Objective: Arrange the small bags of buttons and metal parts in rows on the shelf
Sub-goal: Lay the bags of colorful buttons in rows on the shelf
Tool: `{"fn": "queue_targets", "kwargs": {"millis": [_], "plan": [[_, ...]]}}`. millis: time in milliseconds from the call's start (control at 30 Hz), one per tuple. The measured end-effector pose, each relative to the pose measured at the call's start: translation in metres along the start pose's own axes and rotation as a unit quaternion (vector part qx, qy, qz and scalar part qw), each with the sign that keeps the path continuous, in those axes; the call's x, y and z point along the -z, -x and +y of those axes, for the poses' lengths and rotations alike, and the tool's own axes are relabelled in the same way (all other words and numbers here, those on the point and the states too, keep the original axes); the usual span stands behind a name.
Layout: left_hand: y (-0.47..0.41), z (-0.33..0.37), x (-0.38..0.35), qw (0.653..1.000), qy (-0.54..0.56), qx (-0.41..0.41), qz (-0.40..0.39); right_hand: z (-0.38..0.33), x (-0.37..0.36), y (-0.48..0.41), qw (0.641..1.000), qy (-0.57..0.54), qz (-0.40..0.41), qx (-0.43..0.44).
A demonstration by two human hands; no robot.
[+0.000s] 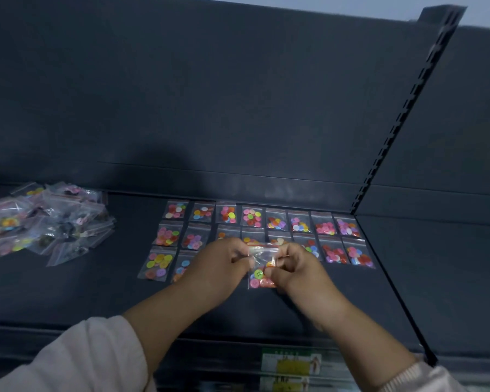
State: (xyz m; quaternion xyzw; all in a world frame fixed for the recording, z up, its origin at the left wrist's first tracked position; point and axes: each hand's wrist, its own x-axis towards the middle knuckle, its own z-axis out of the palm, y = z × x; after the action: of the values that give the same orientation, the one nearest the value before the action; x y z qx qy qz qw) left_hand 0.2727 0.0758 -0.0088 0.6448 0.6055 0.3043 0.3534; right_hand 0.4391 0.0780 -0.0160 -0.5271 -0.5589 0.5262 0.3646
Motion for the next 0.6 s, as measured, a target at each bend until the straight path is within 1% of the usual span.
{"fn": "queue_targets", "kwargs": {"millis": [33,67,100,133,167,200,233,300,367,500,600], "plan": [[0.001,-0.002,0.001,0.999,-0.030,0.004,0.015,0.003,-0.001,-0.003,1.000,0.006,0.005,-0.016],[0.002,-0.004,0.002,0.998,-0.064,0.005,0.029,0.005,-0.003,-0.006,0.999,0.037,0.012,-0.030],[0.003,-0.005,0.005,0.994,-0.098,-0.003,0.043,0.006,-0.003,-0.006,0.993,0.106,0.025,-0.034],[0.005,-0.007,0.007,0.990,-0.133,-0.019,0.052,0.007,-0.002,-0.006,0.979,0.200,0.043,-0.024],[0.006,-0.009,0.008,0.983,-0.169,-0.038,0.054,0.007,-0.001,-0.004,0.954,0.293,0.065,0.002],[0.006,-0.011,0.010,0.976,-0.204,-0.056,0.055,0.006,0.001,0.000,0.925,0.369,0.083,0.036],[0.006,-0.014,0.010,0.967,-0.239,-0.068,0.051,0.005,0.001,0.003,0.904,0.410,0.095,0.074],[0.005,-0.019,0.010,0.950,-0.298,-0.088,0.039,0.007,0.002,0.004,0.890,0.426,0.089,0.133],[0.002,-0.025,0.008,0.936,-0.336,-0.099,0.029,0.012,0.004,0.000,0.887,0.425,0.058,0.171],[-0.003,-0.039,0.003,0.923,-0.369,-0.110,-0.008,0.022,0.001,-0.010,0.865,0.453,-0.013,0.213],[-0.005,-0.043,0.000,0.911,-0.390,-0.131,-0.020,0.025,-0.002,-0.013,0.863,0.451,-0.027,0.225]]}}
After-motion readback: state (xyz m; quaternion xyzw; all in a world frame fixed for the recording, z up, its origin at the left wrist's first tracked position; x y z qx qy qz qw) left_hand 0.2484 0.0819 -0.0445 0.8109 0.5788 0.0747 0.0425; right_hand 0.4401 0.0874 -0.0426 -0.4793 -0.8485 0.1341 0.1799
